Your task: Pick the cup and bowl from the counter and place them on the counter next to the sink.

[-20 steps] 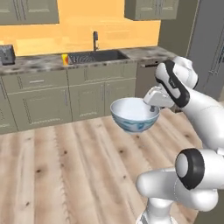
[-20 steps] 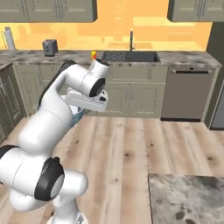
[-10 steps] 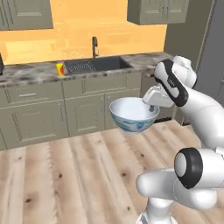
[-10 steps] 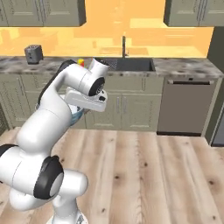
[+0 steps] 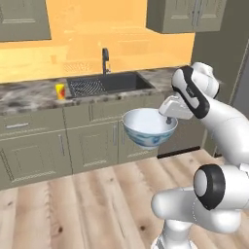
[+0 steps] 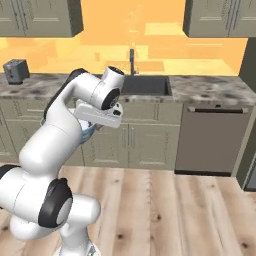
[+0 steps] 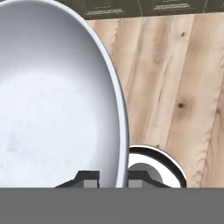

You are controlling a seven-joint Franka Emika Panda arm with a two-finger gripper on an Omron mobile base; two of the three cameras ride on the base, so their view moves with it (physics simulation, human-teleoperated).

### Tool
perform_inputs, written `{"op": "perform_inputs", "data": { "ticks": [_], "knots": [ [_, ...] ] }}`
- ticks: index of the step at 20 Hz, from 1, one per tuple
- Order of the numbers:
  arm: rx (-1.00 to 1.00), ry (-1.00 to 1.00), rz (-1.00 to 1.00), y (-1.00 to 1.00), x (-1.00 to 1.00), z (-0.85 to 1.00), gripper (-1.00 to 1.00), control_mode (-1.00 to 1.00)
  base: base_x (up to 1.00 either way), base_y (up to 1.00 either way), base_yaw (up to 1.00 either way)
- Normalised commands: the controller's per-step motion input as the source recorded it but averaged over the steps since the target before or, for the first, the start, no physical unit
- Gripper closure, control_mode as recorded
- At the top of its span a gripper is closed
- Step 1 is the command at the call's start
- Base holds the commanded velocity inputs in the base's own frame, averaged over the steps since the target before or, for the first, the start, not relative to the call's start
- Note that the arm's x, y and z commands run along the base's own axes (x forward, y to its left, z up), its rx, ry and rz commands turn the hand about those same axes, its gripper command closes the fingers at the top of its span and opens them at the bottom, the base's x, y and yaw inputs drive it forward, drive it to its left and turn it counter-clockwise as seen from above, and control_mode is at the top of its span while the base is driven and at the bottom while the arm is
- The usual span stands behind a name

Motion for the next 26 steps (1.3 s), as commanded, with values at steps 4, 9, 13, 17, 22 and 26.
{"op": "perform_inputs", "data": {
  "ticks": [4,9,13,17,22,26],
  "knots": [
    [0.0,0.0,0.0,0.0,0.0,0.0,1.0,1.0,1.0,-0.54,0.05],
    [0.0,0.0,0.0,0.0,0.0,0.0,1.0,1.0,1.0,-0.95,0.13],
    [0.0,0.0,0.0,0.0,0.0,0.0,1.0,1.0,0.89,-1.0,0.15],
    [0.0,0.0,0.0,0.0,0.0,0.0,1.0,1.0,0.47,-1.0,0.15],
    [0.0,0.0,0.0,0.0,0.0,0.0,1.0,1.0,0.09,-0.69,0.06],
    [0.0,0.0,0.0,0.0,0.0,0.0,1.0,1.0,0.0,-0.55,0.0]
  ]
}}
